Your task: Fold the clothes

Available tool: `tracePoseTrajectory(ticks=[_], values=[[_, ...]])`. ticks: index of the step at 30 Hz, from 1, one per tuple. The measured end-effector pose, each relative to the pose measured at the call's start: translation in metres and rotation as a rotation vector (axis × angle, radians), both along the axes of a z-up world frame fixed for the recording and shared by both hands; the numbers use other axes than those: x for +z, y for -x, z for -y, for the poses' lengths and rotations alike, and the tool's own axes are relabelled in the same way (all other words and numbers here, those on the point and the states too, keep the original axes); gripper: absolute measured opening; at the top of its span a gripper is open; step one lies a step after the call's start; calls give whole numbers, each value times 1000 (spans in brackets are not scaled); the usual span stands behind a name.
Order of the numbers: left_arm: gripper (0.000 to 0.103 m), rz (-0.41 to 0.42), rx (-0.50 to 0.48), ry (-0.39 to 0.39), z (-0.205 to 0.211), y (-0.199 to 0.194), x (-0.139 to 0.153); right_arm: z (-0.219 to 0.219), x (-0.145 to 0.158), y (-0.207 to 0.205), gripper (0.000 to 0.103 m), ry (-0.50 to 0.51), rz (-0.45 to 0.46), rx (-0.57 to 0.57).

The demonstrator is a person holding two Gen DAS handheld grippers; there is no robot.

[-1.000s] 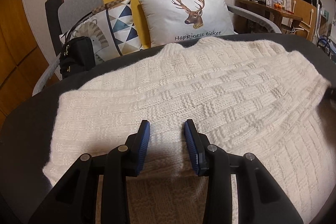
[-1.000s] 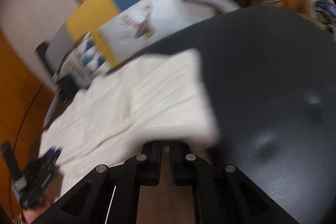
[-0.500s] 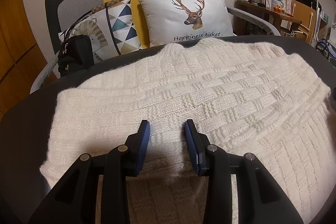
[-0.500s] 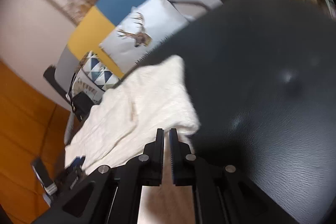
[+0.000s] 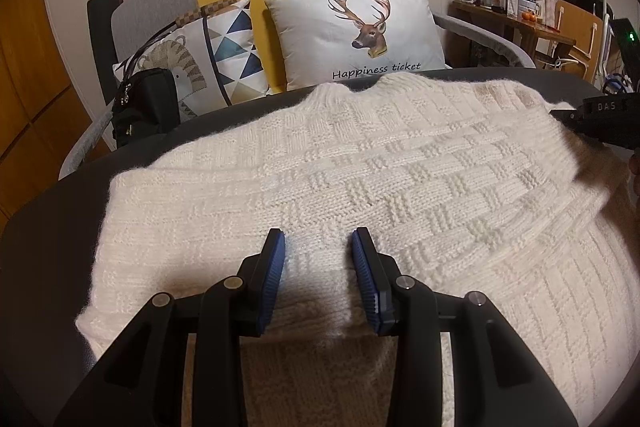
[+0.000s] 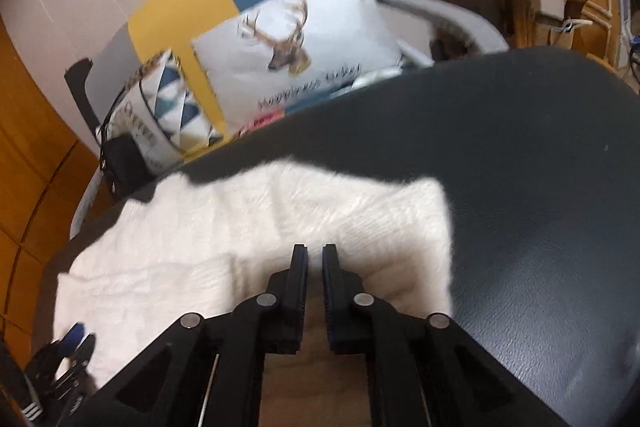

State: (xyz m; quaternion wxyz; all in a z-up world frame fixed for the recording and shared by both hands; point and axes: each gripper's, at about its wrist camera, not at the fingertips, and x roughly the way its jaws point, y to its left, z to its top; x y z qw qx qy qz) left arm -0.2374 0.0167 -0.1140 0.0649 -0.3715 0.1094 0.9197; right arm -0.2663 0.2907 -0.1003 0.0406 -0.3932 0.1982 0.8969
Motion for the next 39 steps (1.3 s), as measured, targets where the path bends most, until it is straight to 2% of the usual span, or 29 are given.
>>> tracePoseTrajectory(ticks=[2, 5, 7, 10, 13, 17, 18, 21, 25, 30, 31, 34, 38, 39], values=[[38, 0, 0, -6, 1, 0, 0, -8, -2, -3, 3, -45, -1, -54], [38, 1, -1, -12, 1, 0, 0, -27, -7, -6, 0, -14, -2, -132], [38, 1, 0, -13, 1, 0, 0, -28, -5, -6, 0, -18, 3, -128], [38, 0, 1, -15, 1, 0, 0, -12, 13, -6, 8, -48, -68, -53], [38, 0, 2, -17, 1, 0, 0, 9, 24, 13, 8, -18, -108, 93], [38, -1, 4, -19, 1, 0, 0, 37, 4, 57, 8, -176, 53, 217], [38, -1, 4, -20, 1, 0, 0, 37, -3, 64, 7, -202, 81, 213], [39, -3, 5, -18, 0, 0, -1, 26, -8, 69, 2, -228, 76, 139], [39, -3, 4, -26, 2, 0, -1, 6, -16, 71, 0, -180, 65, 42], [39, -3, 1, -30, 5, 1, -1, 14, -10, 80, 1, -222, 102, 52], [39, -4, 1, -29, 4, 0, -1, 17, -3, 79, 6, -210, 100, 53], [39, -7, 3, -25, 4, 0, -1, 50, 29, 68, 7, -122, -41, 169], [39, -5, 5, -36, 3, -1, 0, 143, 37, 86, 7, -153, -29, 498], [39, -4, 5, -40, 4, -1, 0, 164, 34, 93, 7, -178, -18, 541]])
